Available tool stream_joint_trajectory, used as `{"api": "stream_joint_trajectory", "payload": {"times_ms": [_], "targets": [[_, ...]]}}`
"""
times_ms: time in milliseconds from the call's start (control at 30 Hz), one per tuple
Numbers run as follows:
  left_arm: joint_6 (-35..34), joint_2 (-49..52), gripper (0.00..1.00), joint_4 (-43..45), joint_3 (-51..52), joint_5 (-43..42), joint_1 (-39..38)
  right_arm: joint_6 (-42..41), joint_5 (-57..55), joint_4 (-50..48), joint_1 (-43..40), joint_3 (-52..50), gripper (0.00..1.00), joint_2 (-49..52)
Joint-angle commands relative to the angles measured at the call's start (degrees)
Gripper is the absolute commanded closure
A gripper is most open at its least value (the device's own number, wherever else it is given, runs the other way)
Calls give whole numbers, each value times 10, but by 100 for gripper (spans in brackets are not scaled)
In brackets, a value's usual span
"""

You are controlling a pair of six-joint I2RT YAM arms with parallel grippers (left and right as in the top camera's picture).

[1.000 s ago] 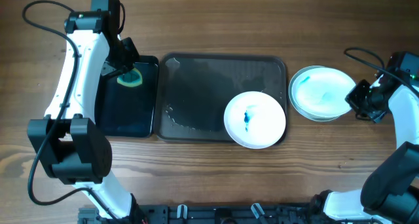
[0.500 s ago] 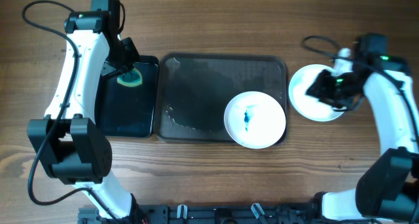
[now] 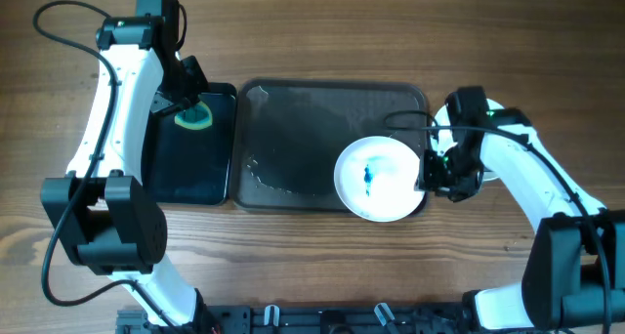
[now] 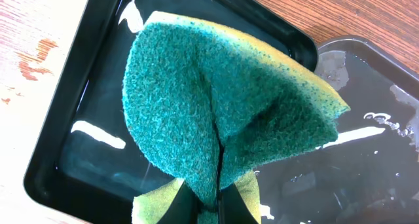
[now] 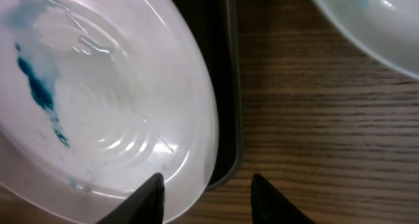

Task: Clean dirty plates on tray and stack at the side
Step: 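Move the right gripper to the third plate's rim on the tray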

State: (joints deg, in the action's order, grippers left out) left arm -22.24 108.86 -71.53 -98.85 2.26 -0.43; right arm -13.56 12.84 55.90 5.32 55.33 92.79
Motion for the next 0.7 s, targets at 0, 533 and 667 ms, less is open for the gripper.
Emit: {"api": "stream_joint_trajectory", "payload": {"times_ms": [0,533,667], "targets": [[-5,-2,96,0,-4,-3,-1,17,26,-45,2,-28,60,9],[-5,-2,96,3,-4,-21,-2,-47,48,-178,42,-44,96,9],[-6,-2,96,14,-4,-44,-15,-119,32,-264,91,-35,96,9]]}}
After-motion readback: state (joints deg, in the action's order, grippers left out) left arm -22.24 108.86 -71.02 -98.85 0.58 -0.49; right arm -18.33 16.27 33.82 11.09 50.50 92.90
